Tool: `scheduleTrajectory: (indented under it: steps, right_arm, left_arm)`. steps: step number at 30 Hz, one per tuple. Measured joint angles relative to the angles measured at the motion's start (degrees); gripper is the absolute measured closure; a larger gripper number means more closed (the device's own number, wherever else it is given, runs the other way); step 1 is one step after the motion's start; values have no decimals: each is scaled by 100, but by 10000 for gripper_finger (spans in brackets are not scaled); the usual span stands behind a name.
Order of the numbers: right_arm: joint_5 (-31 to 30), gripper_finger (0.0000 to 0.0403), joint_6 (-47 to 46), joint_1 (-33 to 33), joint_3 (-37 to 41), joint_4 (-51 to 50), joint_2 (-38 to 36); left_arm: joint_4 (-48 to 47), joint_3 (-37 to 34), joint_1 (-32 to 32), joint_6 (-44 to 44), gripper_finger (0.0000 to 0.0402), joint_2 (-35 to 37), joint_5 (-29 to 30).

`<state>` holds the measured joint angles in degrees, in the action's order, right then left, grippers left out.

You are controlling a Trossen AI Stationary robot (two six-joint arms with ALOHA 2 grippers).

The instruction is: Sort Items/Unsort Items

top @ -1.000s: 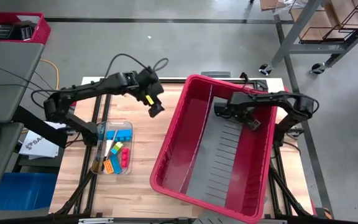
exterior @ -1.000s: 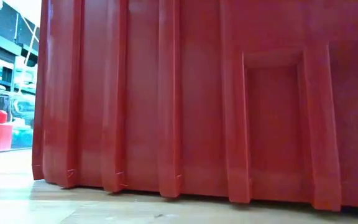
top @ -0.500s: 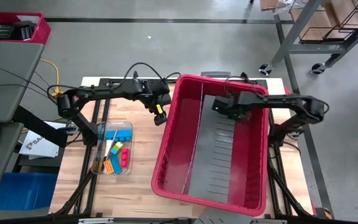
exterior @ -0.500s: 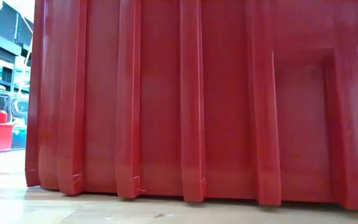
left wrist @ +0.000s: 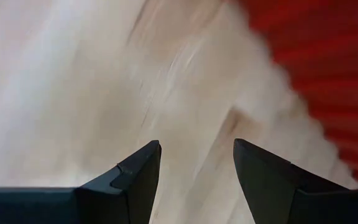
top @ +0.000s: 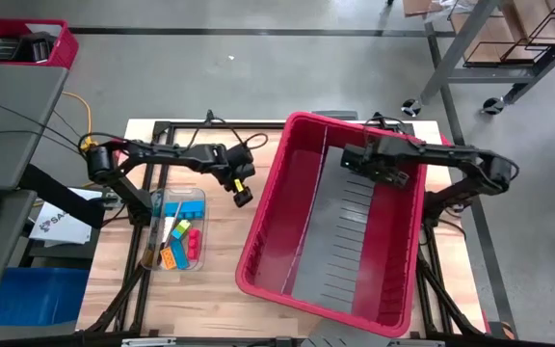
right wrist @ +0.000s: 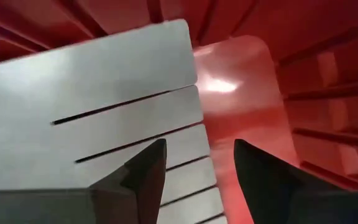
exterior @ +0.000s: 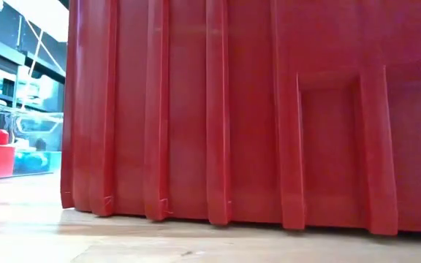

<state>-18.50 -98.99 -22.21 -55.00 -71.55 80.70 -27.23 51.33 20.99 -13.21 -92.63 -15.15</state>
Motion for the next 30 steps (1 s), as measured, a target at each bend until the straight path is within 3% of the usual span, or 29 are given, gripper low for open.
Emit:
scheduleTrajectory:
  steps: [5,8,15,18,20,25,28,30]
  right_arm:
    - [221,224,568,-42,5,789,299]
    - [251,224,1046,137,-68,920,194]
    - [-192,224,1248,461,-396,-10,-448]
    - [-437,224,1382,616,-571,-129,-849]
    - [-507,224,1468,766,-724,-130,-1099]
    - [-931,225,1954,1340,-1503,-96,-1609]
    - [-1174,243,2661,1846,-2231,-84,-1709]
    - [-1194,278,3130,2175,-2786,-181,-1681]
  left_arm:
    - [-65,-222,-48,-267,202,54,-339]
    - [16,-211,41,-205,202,549,-553]
    - [-254,197,930,48,202,2130,584]
    - [-297,631,1218,-258,202,2615,558]
    - [-638,1092,1059,-47,208,2687,494]
    - [-958,2113,57,381,260,2265,761]
    - [-509,2374,-407,522,331,1823,759]
    - [-156,2419,-617,581,381,1506,413]
